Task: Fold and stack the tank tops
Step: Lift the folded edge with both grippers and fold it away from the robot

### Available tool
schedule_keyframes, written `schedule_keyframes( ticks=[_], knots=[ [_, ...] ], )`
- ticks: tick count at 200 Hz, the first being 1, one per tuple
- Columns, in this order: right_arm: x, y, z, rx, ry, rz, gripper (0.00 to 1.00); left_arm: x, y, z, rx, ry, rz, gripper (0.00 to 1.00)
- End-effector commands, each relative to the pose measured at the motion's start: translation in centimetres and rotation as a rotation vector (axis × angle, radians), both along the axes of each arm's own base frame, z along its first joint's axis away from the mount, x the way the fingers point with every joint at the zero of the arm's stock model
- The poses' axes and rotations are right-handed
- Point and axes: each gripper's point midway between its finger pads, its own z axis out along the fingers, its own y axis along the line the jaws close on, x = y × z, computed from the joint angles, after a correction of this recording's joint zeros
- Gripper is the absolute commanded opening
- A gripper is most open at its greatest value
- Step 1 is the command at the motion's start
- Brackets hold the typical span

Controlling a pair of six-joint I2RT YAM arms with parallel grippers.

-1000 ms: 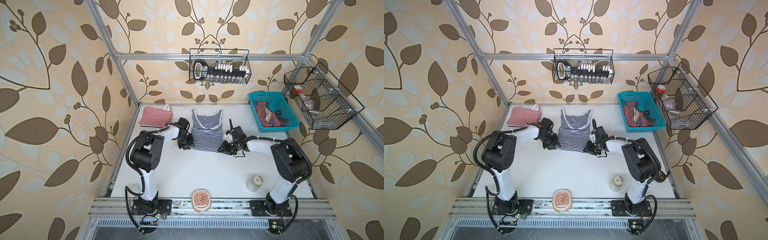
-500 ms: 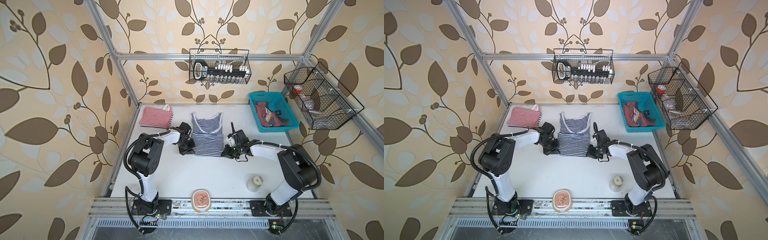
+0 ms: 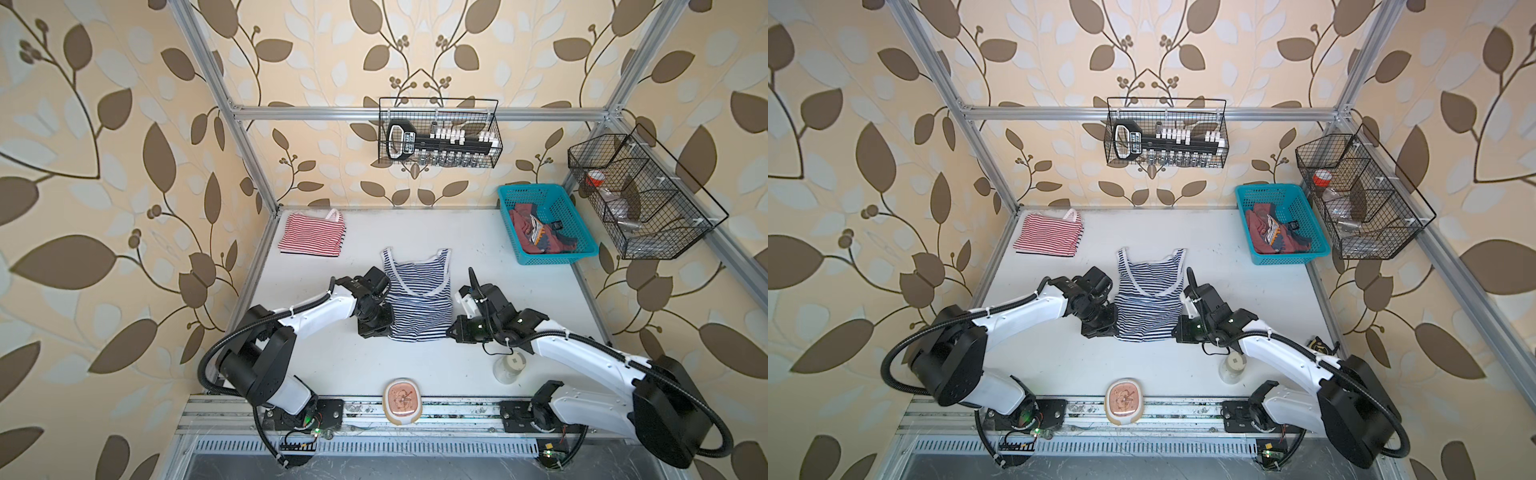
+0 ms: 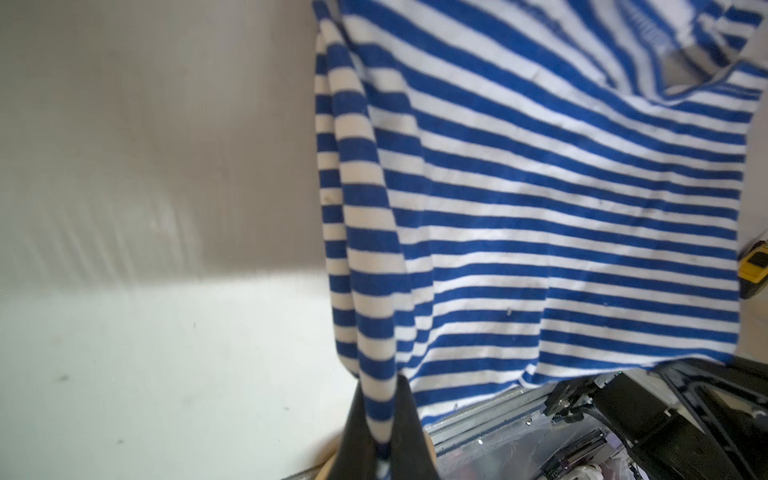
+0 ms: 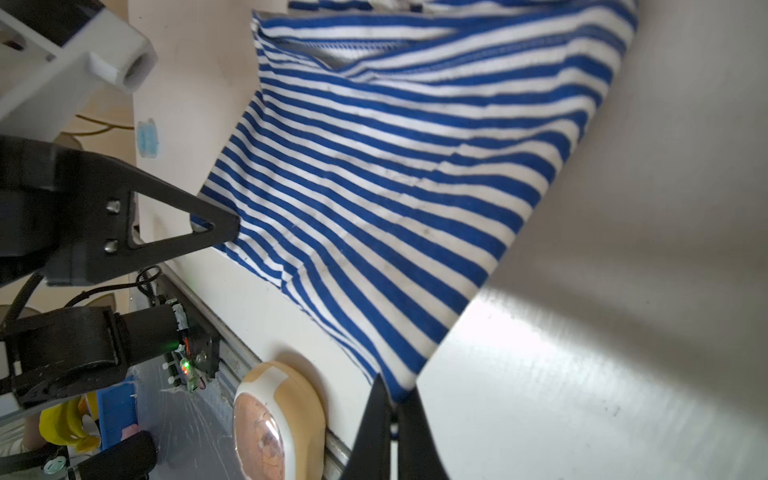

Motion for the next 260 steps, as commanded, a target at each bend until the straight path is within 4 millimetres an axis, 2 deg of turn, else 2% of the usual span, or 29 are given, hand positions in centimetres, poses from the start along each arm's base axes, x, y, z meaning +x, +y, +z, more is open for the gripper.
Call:
schedule_keyframes(
  ticks=[1,24,42,65,115,166,171,194,230,260],
  knots=[
    [-1.2,-1.1,0.3,-0.03,0.013,-0.032,0.0,-1.2,0.7,2.3,0.004,-0.032,0.029,0.0],
    [-1.5,-1.0,1.9,-0.005,-0.014,-0.024,0.0,-1.9,0.7,4.0,-0.005,-0.05,0.019,0.0],
    [-1.4,-0.9,3.0,0.004,-0.035,-0.012,0.0,-1.7,0.8,5.2,-0.007,-0.075,0.025,0.0],
    [-0.9,-0.7,4.0,-0.006,-0.051,0.003,0.0,-0.7,0.3,7.1,-0.022,-0.117,0.031,0.0],
    [2.2,-0.9,6.8,0.03,-0.106,-0.005,0.0,2.3,-0.6,10.1,-0.023,-0.203,0.045,0.0],
    [5.7,-0.9,7.8,0.074,-0.112,-0.002,0.0,6.4,-0.7,11.0,-0.039,-0.233,0.076,0.0],
    [6.2,-1.0,7.7,0.074,-0.111,-0.006,0.0,7.0,-0.6,10.0,-0.026,-0.209,0.085,0.0],
    [8.1,-1.1,7.7,0.081,-0.104,-0.016,0.0,9.0,0.3,9.3,-0.043,-0.197,0.133,0.0],
    [10.7,-1.1,7.5,0.101,-0.093,-0.015,0.0,11.5,0.3,9.1,-0.072,-0.201,0.146,0.0],
    [12.4,-1.3,6.4,0.11,-0.058,-0.018,0.0,13.5,0.0,8.7,-0.07,-0.198,0.131,0.0]
  ],
)
